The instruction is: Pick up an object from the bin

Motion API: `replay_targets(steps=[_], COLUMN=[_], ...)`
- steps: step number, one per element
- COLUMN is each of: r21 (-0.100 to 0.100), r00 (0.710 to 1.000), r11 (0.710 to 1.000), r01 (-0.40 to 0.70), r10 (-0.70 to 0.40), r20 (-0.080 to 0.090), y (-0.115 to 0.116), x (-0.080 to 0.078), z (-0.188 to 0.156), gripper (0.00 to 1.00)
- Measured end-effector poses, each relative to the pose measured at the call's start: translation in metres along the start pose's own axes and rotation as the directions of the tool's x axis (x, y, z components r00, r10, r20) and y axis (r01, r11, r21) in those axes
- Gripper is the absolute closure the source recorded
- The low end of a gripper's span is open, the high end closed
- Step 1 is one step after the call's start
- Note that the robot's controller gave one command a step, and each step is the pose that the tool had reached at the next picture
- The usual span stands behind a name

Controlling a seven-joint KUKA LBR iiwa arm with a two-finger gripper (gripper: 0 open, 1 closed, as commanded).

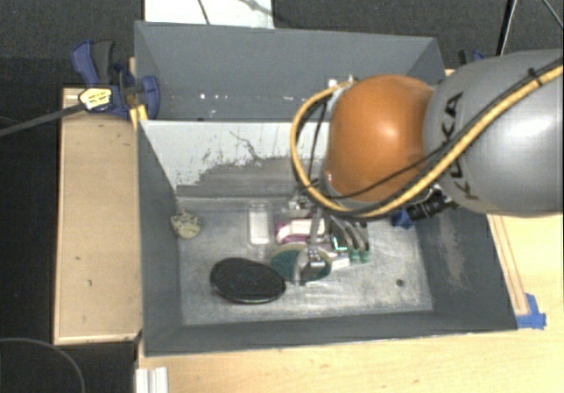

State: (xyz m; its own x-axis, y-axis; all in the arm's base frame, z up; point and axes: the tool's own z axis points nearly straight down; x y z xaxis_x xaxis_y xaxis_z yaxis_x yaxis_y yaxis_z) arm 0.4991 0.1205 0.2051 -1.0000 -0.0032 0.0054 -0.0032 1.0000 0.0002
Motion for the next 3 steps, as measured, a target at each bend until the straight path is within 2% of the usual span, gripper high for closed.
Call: replay_targets(steps=[1,2,3], r21=[0.000,-0.002,-0.004], r00=[0.989,0.998,0.986], r11=[0.989,0.998,0.986], r01=[0.150,-0.055,-0.167], r10=[-0.150,0.055,0.167], r20=[0.010,0.010,0.012], y=[0.028,0.037,0.030], x=[0.017,0.014,0.010], z=[0.123,0.105,0.105], gripper=[0.00,0.00,0.00])
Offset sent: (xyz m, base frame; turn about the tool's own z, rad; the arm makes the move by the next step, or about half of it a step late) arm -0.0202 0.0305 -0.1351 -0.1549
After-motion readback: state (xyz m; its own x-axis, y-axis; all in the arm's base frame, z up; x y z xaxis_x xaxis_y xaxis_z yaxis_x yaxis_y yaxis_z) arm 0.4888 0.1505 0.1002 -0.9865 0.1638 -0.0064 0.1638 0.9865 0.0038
